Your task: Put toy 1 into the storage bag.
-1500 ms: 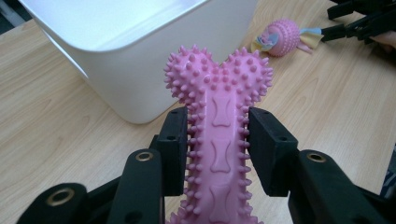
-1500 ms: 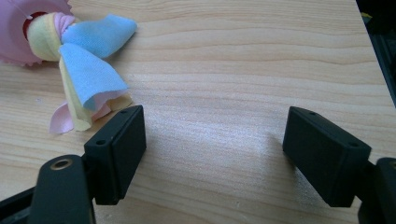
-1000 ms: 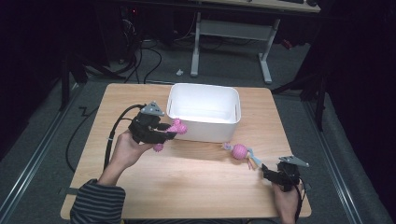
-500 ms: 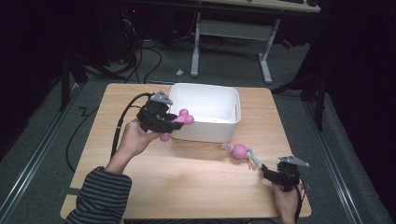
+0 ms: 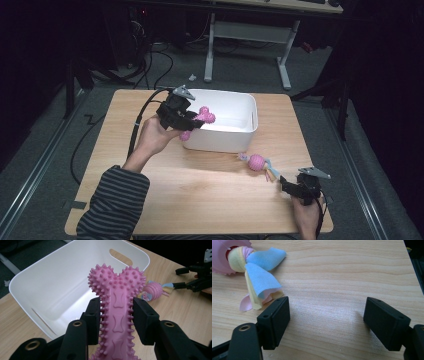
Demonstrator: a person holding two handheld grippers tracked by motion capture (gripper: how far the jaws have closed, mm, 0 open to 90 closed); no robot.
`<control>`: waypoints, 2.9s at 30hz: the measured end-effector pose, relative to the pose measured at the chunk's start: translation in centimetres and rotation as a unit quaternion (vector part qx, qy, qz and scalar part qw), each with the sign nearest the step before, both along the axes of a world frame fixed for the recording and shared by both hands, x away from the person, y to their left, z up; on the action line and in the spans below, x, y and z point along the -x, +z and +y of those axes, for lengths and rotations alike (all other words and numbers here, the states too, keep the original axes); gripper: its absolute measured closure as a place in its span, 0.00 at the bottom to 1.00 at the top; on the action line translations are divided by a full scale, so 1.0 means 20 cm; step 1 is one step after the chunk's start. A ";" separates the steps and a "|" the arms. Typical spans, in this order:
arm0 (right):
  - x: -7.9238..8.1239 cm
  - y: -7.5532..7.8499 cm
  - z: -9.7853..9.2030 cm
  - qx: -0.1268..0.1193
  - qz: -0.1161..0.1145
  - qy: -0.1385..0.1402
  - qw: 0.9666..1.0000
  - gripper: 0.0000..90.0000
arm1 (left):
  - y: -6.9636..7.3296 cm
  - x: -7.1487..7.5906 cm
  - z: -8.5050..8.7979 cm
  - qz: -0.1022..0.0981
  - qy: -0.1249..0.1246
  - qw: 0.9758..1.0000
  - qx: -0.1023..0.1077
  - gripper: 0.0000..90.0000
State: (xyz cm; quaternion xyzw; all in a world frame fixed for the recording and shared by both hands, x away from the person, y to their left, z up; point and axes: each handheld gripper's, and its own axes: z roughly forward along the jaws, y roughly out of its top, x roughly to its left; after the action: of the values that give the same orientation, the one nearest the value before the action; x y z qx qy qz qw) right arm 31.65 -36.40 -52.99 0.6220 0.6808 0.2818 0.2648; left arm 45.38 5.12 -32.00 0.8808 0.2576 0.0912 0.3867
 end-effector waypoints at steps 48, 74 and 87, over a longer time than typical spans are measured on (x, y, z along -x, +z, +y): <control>0.00 0.00 0.00 0.000 0.000 0.000 1.000 0.24 | -0.12 -0.35 -0.25 0.008 0.039 0.999 -0.031 0.66; 0.00 0.00 0.00 0.001 0.000 0.001 1.000 0.24 | -0.23 -0.40 -0.32 0.015 0.045 0.997 -0.057 0.66; 0.00 0.00 0.00 0.002 -0.001 0.003 1.000 0.23 | -0.27 -0.41 -0.34 0.027 0.043 0.996 -0.068 0.65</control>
State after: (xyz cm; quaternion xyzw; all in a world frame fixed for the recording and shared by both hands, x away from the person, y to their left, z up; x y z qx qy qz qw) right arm 31.67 -36.42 -53.00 0.6194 0.6830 0.2815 0.2656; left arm 53.52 -1.64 -37.48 0.8951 0.2987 0.1016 0.3151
